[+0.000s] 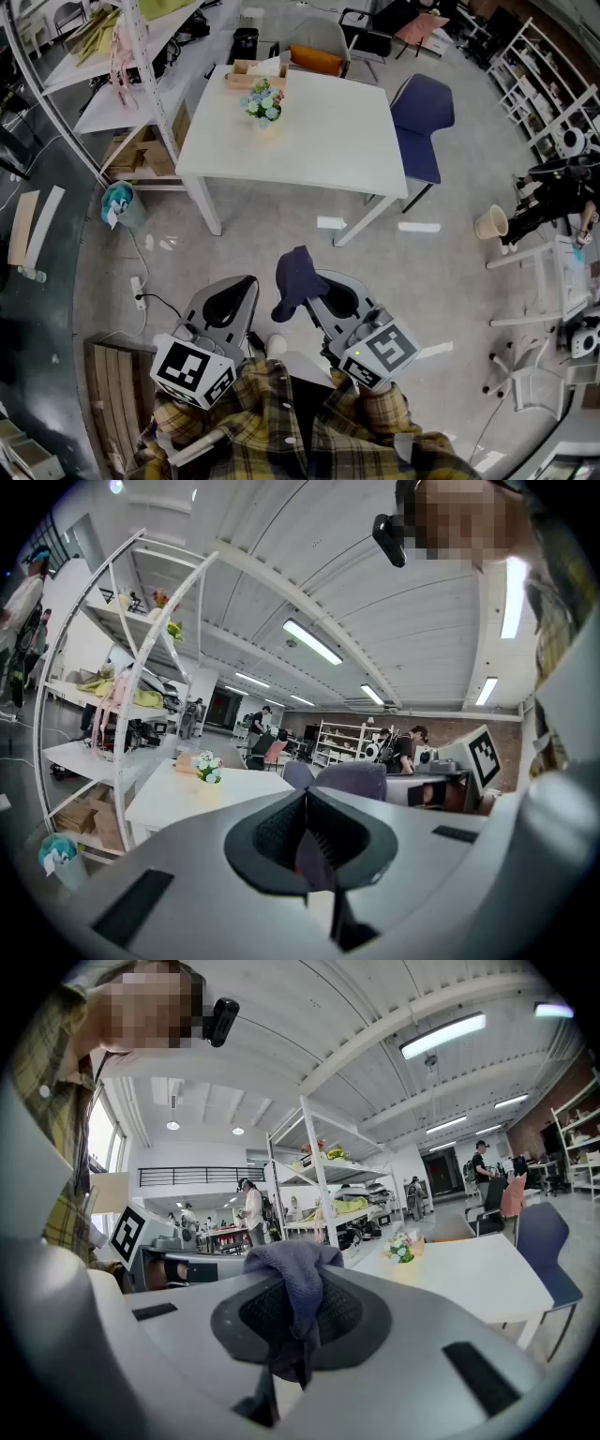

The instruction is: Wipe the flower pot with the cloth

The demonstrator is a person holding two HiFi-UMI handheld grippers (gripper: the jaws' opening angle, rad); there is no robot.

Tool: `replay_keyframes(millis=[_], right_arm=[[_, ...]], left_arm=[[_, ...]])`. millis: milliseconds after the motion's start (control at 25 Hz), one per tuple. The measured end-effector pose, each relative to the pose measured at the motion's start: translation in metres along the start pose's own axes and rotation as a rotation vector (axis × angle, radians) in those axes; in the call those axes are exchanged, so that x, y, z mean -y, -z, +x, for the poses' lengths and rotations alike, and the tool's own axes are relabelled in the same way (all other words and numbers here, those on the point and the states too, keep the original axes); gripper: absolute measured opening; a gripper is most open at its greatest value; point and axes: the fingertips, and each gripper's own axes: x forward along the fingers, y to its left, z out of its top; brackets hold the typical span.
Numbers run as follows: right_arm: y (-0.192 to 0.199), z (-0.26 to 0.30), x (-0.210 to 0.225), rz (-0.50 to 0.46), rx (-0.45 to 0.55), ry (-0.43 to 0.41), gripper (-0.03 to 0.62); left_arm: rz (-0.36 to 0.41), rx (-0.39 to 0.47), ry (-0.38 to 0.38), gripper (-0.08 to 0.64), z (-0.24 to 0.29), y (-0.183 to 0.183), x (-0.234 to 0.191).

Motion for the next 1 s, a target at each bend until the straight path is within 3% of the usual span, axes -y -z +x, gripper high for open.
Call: replay_keyframes(millis=[480,1000], right_arm=[[0.005,-0.027,0.008,0.02,0.008,-0.011,0.021],[0.013,-0.045,0.02,0.049,0.018,-0.078,0.021]], left_arm=[[0.003,-0.001,-0.005,0.011,0.008,0.006,0.023],[0.02,-0.004,-0.072,0.011,0.014,0.018,0.044]])
